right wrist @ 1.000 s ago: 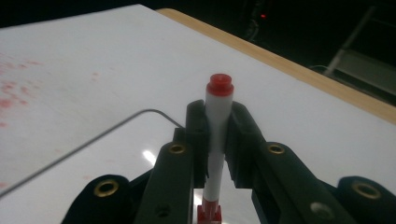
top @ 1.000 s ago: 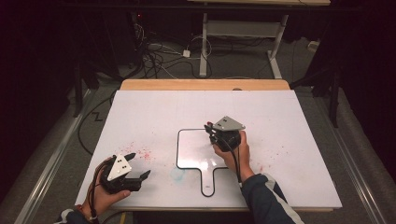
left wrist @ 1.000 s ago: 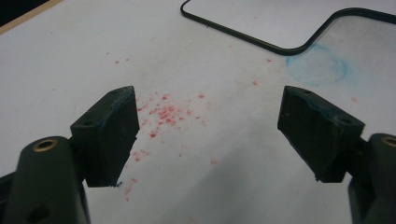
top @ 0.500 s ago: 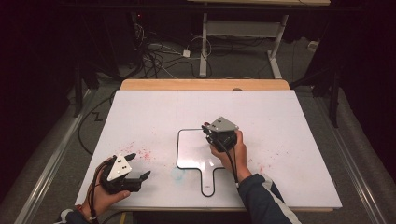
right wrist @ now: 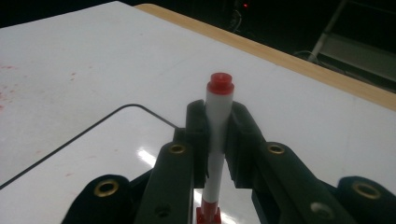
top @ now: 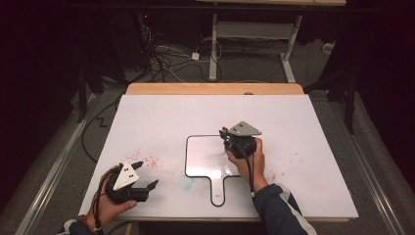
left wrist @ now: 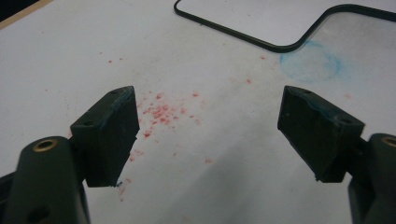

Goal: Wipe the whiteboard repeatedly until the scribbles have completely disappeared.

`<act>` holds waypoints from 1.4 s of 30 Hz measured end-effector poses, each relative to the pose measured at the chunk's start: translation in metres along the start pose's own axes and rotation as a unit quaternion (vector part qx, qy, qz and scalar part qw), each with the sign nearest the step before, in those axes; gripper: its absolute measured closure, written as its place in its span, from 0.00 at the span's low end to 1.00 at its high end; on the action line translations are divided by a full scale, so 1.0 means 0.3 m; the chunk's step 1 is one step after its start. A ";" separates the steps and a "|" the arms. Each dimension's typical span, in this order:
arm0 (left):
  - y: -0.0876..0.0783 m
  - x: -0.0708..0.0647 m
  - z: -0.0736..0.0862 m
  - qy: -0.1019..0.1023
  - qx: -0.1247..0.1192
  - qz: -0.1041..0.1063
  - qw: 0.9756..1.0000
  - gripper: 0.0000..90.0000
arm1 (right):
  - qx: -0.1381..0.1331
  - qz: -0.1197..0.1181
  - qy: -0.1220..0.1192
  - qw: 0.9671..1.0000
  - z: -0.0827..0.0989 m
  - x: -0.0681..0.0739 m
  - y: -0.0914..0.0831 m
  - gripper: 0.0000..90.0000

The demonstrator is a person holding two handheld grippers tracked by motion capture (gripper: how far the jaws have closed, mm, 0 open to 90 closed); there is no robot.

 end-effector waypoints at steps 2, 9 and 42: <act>0.005 -0.001 -0.002 0.001 0.002 0.000 1.000 0.22 | -0.004 -0.005 0.009 1.000 0.004 -0.007 -0.003 0.90; 0.011 -0.004 -0.004 0.005 0.005 0.003 1.000 0.22 | -0.021 -0.086 0.010 0.996 0.003 0.115 0.039 0.90; 0.005 -0.005 -0.001 0.011 0.007 -0.003 1.000 0.22 | -0.035 -0.035 0.020 0.999 -0.071 0.000 -0.028 0.90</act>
Point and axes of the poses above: each handheld gripper's, and its own axes: y roughly forward along the jaws, z roughly out of its underside, x roughly to its left, the point moved 3 cm from there along y, roughly forward along the jaws, and after that the axes turned 8 degrees about y, right-handed, at the moved point
